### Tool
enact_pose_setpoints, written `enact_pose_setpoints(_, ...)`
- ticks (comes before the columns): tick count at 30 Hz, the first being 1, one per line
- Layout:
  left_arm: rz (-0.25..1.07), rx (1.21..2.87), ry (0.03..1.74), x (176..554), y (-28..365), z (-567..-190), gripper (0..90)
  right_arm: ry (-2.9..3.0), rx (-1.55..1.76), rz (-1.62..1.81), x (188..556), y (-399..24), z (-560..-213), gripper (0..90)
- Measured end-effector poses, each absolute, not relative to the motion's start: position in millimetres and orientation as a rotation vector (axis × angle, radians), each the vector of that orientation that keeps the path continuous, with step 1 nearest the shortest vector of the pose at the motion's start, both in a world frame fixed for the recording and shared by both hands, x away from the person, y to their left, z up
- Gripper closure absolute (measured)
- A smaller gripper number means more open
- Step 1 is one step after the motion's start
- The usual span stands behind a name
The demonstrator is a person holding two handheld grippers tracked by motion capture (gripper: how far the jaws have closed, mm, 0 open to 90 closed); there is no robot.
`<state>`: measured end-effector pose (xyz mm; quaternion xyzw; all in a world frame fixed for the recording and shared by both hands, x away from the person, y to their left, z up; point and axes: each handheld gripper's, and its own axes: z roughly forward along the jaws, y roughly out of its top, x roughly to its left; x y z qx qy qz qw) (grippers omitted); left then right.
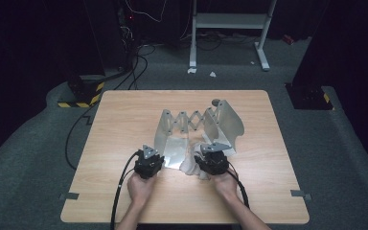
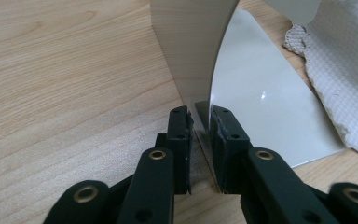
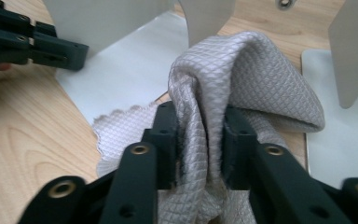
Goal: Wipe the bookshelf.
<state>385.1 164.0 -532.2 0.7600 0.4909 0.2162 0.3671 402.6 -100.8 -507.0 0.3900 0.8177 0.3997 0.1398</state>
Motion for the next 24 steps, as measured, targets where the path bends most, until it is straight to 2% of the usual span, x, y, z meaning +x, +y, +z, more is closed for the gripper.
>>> enact_pose_setpoints(3, 0.555, 1.949, 1.265, 385, 164, -532, 76.4, 2.334, 1.115, 1.174, 399, -105, -501, 61.7)
enact_pose_setpoints(10, 0.551, 1.943, 1.274, 385, 164, -532, 73.9, 2.299, 1.088, 1.217, 394, -119, -488, 53.7)
enact_pose_setpoints(19, 0.560, 1.945, 1.273, 385, 164, -532, 72.0, 2.238, 1.121, 1.230, 391, -147, -482, 51.8)
enact_pose_setpoints(24, 0.560, 1.948, 1.271, 386, 164, -532, 71.5, 2.140, 1.275, 1.114, 403, -183, -497, 56.8)
